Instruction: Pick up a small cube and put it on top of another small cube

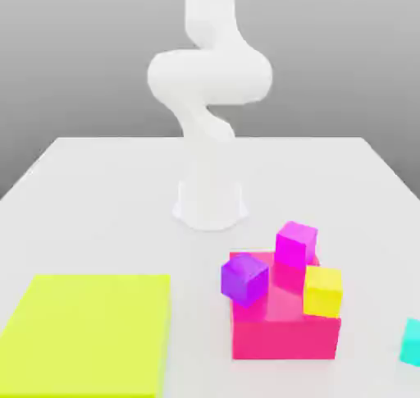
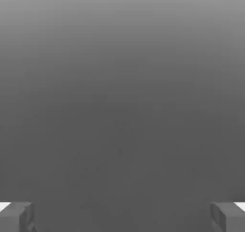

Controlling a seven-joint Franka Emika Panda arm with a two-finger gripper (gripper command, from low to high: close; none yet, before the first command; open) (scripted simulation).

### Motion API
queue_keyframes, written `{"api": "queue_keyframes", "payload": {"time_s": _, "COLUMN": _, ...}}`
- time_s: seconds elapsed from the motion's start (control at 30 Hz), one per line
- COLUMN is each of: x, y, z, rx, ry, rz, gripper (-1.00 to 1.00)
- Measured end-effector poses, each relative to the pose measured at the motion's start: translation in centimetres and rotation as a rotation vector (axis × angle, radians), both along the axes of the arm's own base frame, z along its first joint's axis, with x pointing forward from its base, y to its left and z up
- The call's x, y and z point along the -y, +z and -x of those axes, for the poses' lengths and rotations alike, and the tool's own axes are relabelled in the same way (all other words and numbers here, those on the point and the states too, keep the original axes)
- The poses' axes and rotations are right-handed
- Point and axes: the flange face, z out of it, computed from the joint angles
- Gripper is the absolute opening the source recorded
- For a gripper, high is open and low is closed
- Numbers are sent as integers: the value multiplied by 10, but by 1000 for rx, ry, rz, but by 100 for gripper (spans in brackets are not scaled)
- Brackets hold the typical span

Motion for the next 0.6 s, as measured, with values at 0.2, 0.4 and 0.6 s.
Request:
{"api": "queue_keyframes", "payload": {"time_s": 0.2, "x": -61, "y": -84, "z": -64, "rx": -150, "ry": 173, "rz": 109, "gripper": 0}}
{"api": "queue_keyframes", "payload": {"time_s": 0.4, "x": -127, "y": -180, "z": -100, "rx": -288, "ry": 362, "rz": 205, "gripper": 0}}
{"api": "queue_keyframes", "payload": {"time_s": 0.6, "x": -198, "y": -284, "z": -105, "rx": -419, "ry": 577, "rz": 289, "gripper": 0}}
